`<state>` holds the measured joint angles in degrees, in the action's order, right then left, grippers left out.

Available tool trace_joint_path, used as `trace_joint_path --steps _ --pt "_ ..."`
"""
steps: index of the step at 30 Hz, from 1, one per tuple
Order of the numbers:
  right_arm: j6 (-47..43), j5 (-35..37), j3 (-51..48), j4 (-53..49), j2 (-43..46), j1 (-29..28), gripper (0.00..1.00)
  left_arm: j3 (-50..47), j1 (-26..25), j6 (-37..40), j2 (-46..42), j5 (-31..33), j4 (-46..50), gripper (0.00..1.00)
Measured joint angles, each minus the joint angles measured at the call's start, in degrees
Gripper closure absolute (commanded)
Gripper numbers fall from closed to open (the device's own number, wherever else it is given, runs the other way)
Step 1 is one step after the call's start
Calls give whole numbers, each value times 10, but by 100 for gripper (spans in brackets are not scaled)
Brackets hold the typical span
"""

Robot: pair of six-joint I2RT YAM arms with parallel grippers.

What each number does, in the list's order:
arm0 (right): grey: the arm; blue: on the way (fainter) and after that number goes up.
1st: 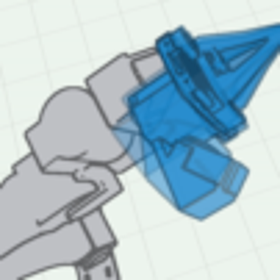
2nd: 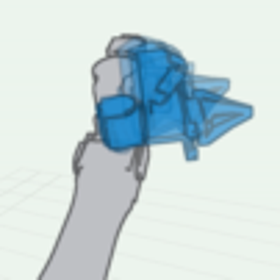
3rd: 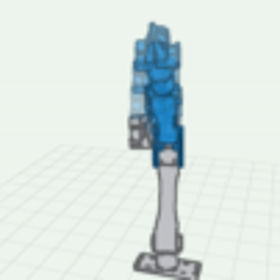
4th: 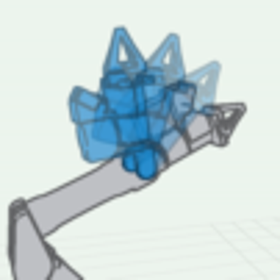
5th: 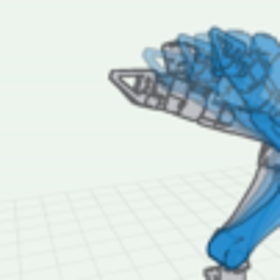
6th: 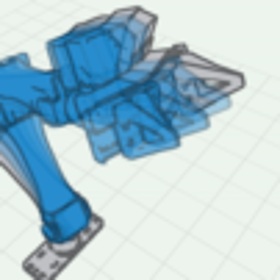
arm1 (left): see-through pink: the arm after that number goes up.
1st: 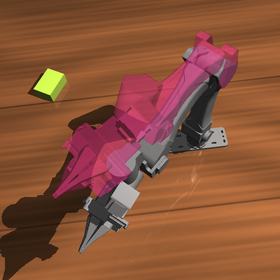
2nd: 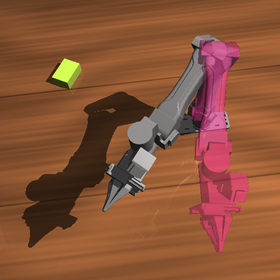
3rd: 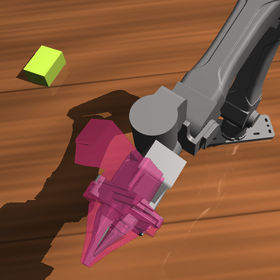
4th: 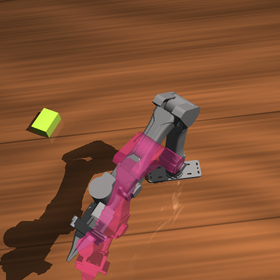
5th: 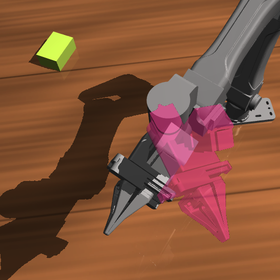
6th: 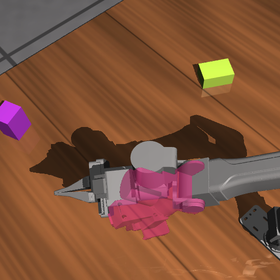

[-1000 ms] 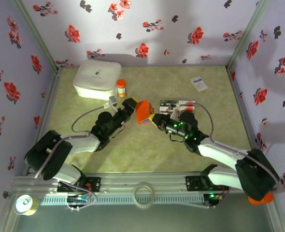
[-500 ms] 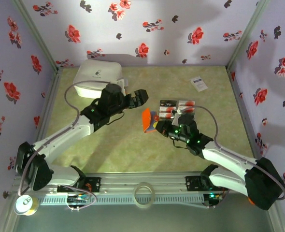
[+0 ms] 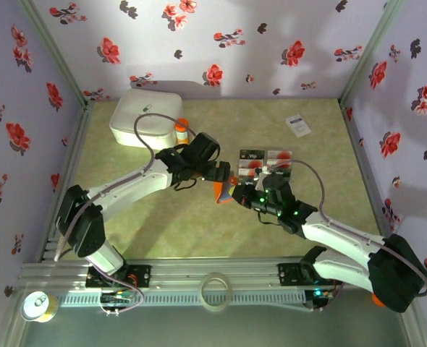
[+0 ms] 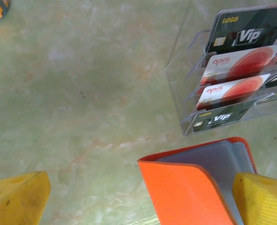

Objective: Put the credit cards into the card holder
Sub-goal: Place the card holder at the bottom-center of the table.

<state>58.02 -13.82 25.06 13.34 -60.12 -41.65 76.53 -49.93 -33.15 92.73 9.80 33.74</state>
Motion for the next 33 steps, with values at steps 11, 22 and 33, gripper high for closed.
trace_joint_path --steps 11,22,33 --pt "1 21 0 -15 1 -4 100 -43 0 21 -18 44 18 0" --pt "32 97 -43 -1 14 -68 100 -148 -1 23 -38 57 14 0" --pt "67 225 -72 33 -2 -157 100 -199 -1 23 -38 68 4 0"
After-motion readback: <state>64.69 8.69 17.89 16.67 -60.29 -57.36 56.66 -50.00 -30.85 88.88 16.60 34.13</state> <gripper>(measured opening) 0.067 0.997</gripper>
